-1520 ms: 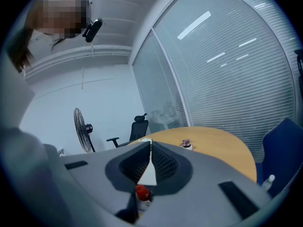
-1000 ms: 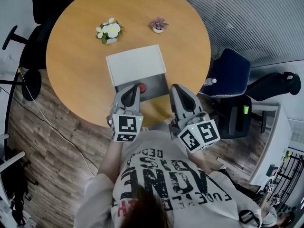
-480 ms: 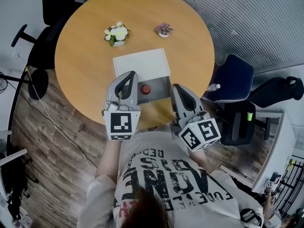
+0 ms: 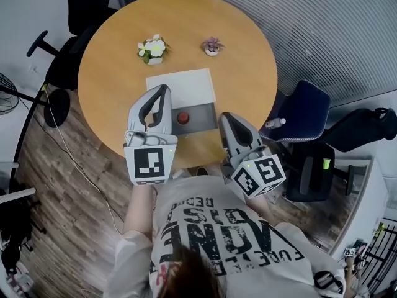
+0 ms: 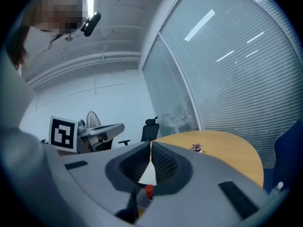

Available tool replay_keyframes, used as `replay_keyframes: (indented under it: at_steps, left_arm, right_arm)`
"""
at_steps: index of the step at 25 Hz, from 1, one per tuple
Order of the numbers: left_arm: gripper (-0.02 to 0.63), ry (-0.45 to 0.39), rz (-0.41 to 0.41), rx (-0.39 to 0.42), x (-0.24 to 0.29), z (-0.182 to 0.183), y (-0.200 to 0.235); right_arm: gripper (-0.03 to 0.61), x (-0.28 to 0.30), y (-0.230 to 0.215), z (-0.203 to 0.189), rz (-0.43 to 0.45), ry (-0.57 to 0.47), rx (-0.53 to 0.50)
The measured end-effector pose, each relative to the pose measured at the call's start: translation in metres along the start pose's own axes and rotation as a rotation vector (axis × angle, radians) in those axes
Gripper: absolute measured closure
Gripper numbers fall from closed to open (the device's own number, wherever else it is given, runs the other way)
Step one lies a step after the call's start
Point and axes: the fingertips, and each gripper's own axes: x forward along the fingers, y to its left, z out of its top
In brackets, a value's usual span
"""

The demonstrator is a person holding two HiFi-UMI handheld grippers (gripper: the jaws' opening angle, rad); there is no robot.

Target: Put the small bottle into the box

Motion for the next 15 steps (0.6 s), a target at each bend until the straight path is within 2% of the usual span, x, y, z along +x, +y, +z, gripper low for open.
replay_keyframes:
  at_steps: [5, 15]
  left_arm:
    - [0.604, 0.015, 0.08, -0.034, -0.013, 0.022, -0.008]
    - [0.604, 0.009, 0.165, -0.022, -0.054, 0.044, -0.047]
  right_arm:
    - [0.563, -0.023, -0.011, 0.006, 0.019, -0.006, 0.0]
    - [0.563, -0.076, -0.031, 0.003, 0.045, -0.016, -0.004]
